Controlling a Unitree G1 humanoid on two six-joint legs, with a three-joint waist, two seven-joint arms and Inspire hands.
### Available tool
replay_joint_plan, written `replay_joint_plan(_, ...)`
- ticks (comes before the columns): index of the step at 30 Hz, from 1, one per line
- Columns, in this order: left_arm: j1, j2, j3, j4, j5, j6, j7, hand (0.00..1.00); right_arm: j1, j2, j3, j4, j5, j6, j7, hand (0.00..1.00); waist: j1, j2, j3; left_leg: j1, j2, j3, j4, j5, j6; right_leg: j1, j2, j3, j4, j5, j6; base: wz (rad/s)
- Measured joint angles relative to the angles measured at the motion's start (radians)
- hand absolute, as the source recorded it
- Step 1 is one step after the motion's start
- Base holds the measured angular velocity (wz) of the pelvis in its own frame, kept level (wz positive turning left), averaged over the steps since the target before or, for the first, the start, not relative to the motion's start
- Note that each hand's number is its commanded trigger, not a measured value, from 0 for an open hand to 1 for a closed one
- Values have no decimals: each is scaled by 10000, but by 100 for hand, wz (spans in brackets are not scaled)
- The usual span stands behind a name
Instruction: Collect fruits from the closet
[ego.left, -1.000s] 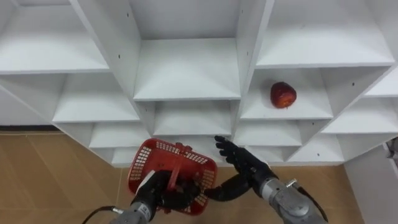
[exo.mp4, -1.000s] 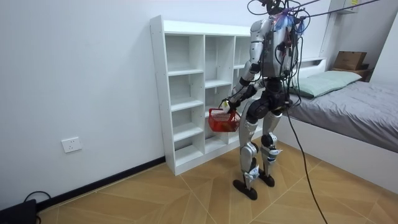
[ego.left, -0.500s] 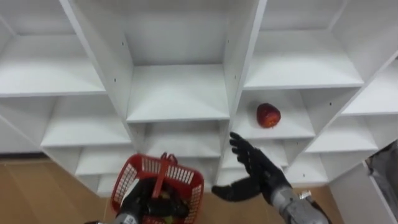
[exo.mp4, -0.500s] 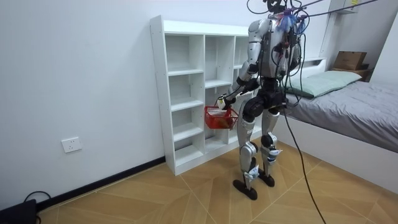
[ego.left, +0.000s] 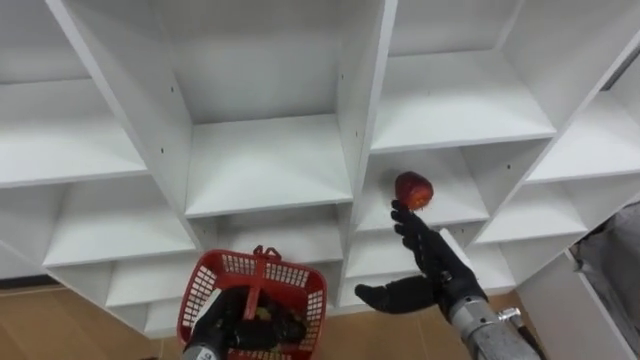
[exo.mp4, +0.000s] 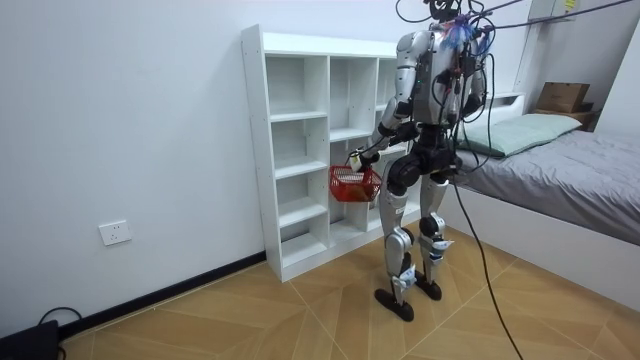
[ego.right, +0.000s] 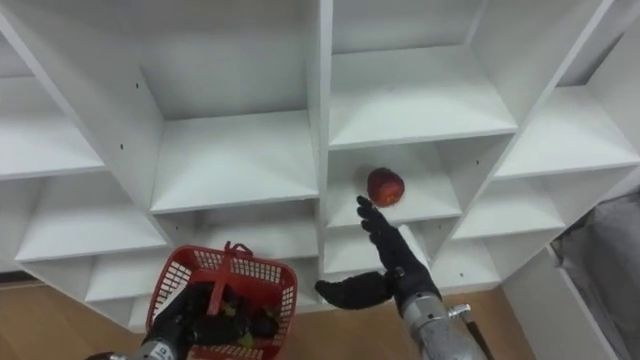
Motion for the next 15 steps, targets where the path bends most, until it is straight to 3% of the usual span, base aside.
replay_joint_plan(15,334,14,312,-626,6,-1,341,100,-18,-149,-781,-65,195,-27,-2045,0,-31,-45,-32,247,-8,26,24,-10,3,246,3,34,8,-43,17,0)
